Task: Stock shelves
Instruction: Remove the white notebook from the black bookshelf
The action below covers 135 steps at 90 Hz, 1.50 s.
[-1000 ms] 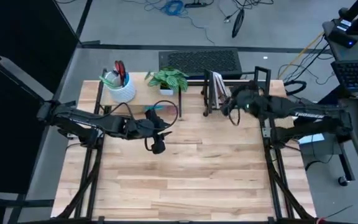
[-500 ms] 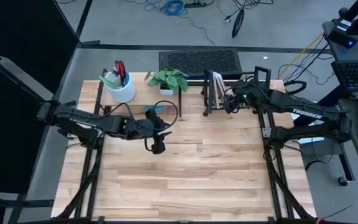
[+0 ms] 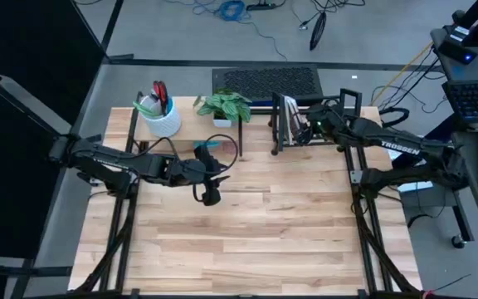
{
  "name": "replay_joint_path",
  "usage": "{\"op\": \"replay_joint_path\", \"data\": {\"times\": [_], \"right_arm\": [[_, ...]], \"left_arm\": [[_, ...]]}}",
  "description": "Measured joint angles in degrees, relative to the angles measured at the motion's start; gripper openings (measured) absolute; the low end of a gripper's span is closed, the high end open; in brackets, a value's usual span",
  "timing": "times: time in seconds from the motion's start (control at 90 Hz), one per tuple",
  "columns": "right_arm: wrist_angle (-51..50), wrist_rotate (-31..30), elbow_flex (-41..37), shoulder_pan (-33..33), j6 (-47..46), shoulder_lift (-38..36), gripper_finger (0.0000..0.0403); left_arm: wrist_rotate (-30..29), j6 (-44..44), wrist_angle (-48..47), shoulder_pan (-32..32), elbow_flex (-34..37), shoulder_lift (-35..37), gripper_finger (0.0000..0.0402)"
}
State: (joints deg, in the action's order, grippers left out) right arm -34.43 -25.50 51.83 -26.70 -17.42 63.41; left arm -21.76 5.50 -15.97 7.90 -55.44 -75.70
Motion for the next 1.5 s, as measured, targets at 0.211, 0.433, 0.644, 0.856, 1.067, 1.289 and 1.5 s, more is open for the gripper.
{"op": "replay_joint_path", "data": {"times": [0.211,0.433,0.644,0.856,1.067,1.289,1.5], "right_arm": [[0.3,-0.3,0.0,0.0,0.3,1.7,0.0180],[1.4,-3.1,0.0,-0.4,1.9,3.1,0.0161],[2.0,-3.1,0.0,-0.4,2.3,3.0,0.0075],[2.3,-3.1,0.0,-0.3,3.1,3.0,0.0018],[-3.2,-3.1,6.1,0.4,5.6,2.6,0.0019],[-21.5,-3.3,22.1,5.0,7.8,2.3,0.0016],[-42.0,-0.8,34.1,17.6,-2.4,2.1,0.0016]], "left_arm": [[0.0,0.0,0.0,0.0,0.0,0.0,0.0140],[0.0,0.1,0.0,0.0,0.0,0.0,0.0140],[0.0,0.1,0.0,0.0,0.0,0.0,0.0140],[0.0,0.1,0.0,0.0,0.0,0.0,0.0140],[0.0,0.1,0.0,0.0,0.0,0.0,0.0140],[0.0,0.1,0.0,0.0,0.0,0.0,0.0140],[0.0,0.0,0.0,0.0,0.0,0.0,0.0140]]}}
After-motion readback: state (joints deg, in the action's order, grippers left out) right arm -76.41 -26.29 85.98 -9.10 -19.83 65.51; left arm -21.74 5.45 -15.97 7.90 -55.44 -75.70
